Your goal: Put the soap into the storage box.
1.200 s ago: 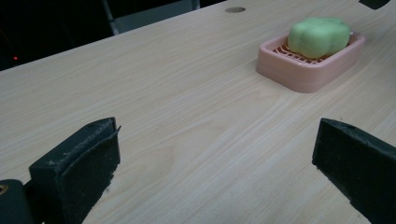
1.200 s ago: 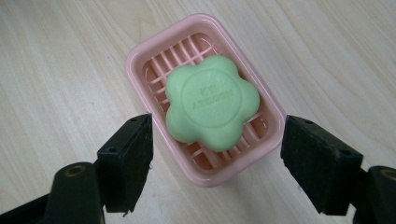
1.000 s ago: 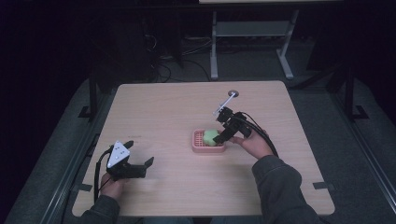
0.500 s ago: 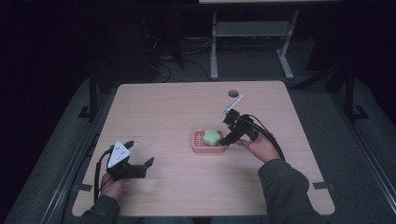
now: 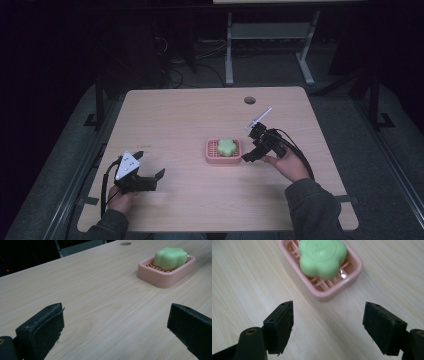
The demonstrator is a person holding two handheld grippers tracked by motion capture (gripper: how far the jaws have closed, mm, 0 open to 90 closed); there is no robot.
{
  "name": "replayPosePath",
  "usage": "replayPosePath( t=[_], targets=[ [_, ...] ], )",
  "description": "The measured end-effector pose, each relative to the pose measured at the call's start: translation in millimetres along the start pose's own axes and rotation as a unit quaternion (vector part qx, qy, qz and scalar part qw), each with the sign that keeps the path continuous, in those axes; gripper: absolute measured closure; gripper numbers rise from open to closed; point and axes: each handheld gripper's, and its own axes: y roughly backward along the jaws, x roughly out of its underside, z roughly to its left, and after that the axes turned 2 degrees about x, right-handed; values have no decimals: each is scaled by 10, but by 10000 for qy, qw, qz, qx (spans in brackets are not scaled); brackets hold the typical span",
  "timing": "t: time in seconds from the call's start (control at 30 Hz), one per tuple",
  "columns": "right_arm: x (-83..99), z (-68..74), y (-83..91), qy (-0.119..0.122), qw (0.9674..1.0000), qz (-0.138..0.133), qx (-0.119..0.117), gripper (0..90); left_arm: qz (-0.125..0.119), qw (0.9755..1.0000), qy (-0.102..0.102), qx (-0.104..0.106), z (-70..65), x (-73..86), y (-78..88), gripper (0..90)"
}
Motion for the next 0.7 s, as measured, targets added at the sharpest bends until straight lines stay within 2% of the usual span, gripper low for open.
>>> replayPosePath(
  t=[0.27, 0.7],
  targets=[
    [131, -14, 19, -19, 10000, -45, 50, 245, 10, 10000, -5, -2, 1, 0, 2, 2],
    [371, -67, 20, -195, 9998, -12, 6, 245, 29, 10000, 0, 3, -5, 2, -3, 2]
  ],
)
